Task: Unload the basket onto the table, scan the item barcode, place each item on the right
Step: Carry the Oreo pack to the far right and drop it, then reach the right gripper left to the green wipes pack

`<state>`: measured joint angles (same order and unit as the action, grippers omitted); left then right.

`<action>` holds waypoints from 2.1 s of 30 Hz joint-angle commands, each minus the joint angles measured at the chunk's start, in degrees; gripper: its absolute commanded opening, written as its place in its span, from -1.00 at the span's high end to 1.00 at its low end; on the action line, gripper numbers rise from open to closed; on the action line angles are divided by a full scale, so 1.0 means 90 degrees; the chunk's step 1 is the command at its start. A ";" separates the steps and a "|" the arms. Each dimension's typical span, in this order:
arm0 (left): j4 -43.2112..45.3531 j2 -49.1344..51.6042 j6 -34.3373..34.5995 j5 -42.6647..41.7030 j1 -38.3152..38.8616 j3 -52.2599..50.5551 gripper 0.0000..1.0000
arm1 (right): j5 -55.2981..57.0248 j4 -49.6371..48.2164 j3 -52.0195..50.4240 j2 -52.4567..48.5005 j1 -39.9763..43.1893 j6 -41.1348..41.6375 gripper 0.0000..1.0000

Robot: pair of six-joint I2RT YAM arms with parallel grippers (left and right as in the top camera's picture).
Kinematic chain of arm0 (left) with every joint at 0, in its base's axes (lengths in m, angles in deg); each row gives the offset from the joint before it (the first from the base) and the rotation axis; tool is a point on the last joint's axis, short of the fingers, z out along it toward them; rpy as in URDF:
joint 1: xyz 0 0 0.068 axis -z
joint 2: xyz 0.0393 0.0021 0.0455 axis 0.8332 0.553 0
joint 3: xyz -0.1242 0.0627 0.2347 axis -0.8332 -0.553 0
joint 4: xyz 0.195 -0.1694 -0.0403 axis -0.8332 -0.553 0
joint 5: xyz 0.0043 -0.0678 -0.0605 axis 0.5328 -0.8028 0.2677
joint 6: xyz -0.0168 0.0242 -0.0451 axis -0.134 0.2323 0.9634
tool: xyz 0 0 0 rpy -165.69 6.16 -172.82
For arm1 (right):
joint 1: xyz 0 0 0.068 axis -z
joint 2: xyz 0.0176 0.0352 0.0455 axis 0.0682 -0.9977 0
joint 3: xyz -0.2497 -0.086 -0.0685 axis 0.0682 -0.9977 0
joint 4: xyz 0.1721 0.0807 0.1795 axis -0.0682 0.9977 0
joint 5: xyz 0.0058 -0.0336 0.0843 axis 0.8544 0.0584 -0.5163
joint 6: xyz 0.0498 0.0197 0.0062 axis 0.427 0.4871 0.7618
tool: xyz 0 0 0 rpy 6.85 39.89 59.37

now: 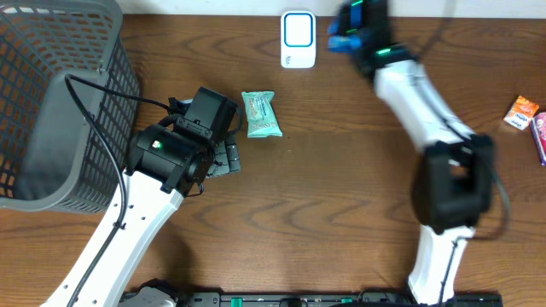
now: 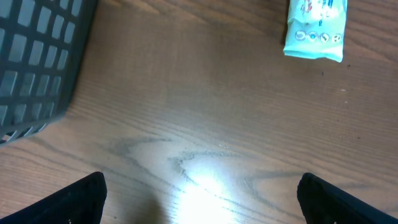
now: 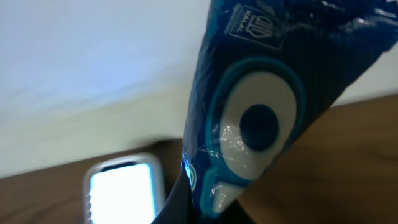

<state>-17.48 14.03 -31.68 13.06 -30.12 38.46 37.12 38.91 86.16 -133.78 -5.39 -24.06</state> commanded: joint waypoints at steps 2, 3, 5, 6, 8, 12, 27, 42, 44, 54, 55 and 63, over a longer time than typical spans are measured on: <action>-0.0019 0.0044 0.0010 0.0012 -0.0022 -0.0010 -0.96 | 0.0461 0.1056 0.0202 0.0605 0.1030 -0.0080 0.98; -0.0019 0.0044 0.0010 0.0012 -0.0022 -0.0010 -0.96 | 0.0466 0.1404 0.0202 0.0631 0.1258 -0.0078 0.98; -0.0019 0.0041 0.0010 0.0012 -0.0022 -0.0010 -0.96 | 0.0498 0.2064 0.0202 0.0631 0.1729 -0.0075 0.98; -0.0019 0.0044 0.0010 0.0012 -0.0022 -0.0010 -0.96 | 0.0546 0.2375 0.0199 0.0614 0.1962 -0.0070 0.98; -0.0019 0.0044 0.0010 0.0012 -0.0022 -0.0010 -0.96 | 0.0578 0.2919 0.0182 0.0568 0.2484 -0.0068 0.98; -0.0019 0.0044 0.0010 0.0012 -0.0022 -0.0010 -0.96 | 0.0549 0.3317 0.0058 0.0483 0.3252 -0.0049 0.98; -0.0019 0.0044 0.0010 0.0012 -0.0022 -0.0010 -0.95 | 0.0534 0.3585 -0.0777 0.0454 0.4250 -0.0005 0.98; -0.0019 0.0044 0.0010 0.0012 -0.0022 -0.0010 -0.96 | 0.1117 0.3483 -0.1450 0.0454 0.4422 0.0384 0.94; -0.0019 0.0044 0.0010 0.0012 -0.0022 -0.0010 -0.96 | 0.1154 0.3470 -0.1450 0.0454 0.4478 0.0228 0.91; -0.0019 0.0041 0.0010 0.0012 -0.0022 -0.0010 -0.95 | 0.1139 0.3451 -0.1450 0.0454 0.4532 -0.0124 -0.18; -0.0019 0.0044 0.0010 0.0012 -0.0022 -0.0010 -0.95 | 0.1100 0.3458 -0.1450 0.0454 0.4527 -0.0124 -0.22; -0.0019 0.0041 0.0010 0.0012 -0.0022 -0.0010 -0.96 | -0.1695 0.3157 -0.1450 0.0454 0.4352 -0.0918 -0.26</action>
<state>-17.48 14.03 -31.68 13.06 -30.12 38.46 36.44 68.52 72.98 -129.70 35.18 -26.95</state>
